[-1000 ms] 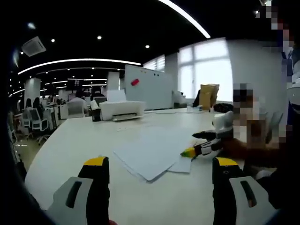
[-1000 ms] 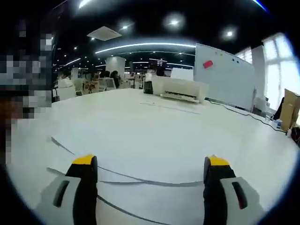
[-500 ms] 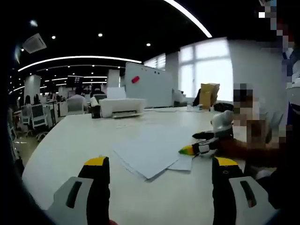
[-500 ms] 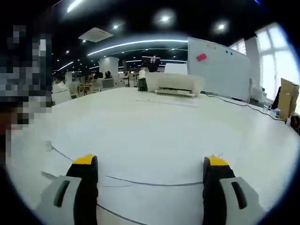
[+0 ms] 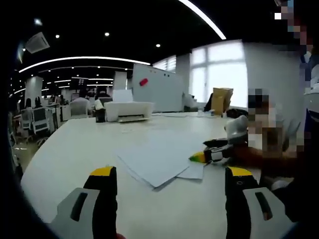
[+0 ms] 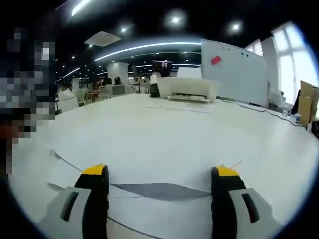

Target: Organize the stack of printing papers by aligning and flattening the scattered papers on the table

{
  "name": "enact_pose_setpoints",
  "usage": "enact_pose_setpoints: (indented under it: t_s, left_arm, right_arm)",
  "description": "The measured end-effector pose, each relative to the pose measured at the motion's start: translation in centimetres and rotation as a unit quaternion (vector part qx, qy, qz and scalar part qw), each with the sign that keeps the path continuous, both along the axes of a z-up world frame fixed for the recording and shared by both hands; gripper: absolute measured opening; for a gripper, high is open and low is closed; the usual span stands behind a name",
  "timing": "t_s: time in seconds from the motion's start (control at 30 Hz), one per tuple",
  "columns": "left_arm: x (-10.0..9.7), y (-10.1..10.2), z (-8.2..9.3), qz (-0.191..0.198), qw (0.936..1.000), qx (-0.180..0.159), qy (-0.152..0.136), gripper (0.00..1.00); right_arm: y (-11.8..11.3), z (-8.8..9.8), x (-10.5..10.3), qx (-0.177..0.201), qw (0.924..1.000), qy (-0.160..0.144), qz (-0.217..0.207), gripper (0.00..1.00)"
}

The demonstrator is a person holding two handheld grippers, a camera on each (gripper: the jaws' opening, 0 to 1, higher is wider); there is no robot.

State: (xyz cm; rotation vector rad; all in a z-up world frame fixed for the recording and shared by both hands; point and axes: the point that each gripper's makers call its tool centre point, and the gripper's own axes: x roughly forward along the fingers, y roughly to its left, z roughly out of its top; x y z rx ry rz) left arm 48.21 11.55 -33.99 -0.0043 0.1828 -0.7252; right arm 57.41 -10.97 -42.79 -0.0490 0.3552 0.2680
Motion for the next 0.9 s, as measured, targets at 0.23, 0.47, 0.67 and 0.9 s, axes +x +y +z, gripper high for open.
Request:
enact_pose_setpoints:
  t_s: [0.23, 0.47, 0.67, 0.9]
  left_arm:
    - [0.1, -0.2, 0.2, -0.004, 1.0, 0.002, -0.001, 0.92]
    - [0.1, -0.7, 0.4, -0.008, 0.9999, 0.006, -0.003, 0.92]
    - [0.0, -1.1, 0.5, -0.012, 0.9999, 0.006, -0.005, 0.92]
    - [0.2, -1.7, 0.5, -0.014, 0.9998, 0.01, -0.002, 0.92]
  right_arm:
    - [1.0, 0.0, 0.4, 0.002, 0.9993, 0.0, 0.037, 0.6]
    - [2.5, 0.1, -0.1, -0.004, 0.9969, -0.002, 0.079, 0.35]
    - [3.2, 0.2, -0.4, -0.022, 0.9948, -0.009, 0.099, 0.22]
    - [3.6, 0.2, -0.7, -0.026, 0.9931, -0.008, 0.114, 0.14]
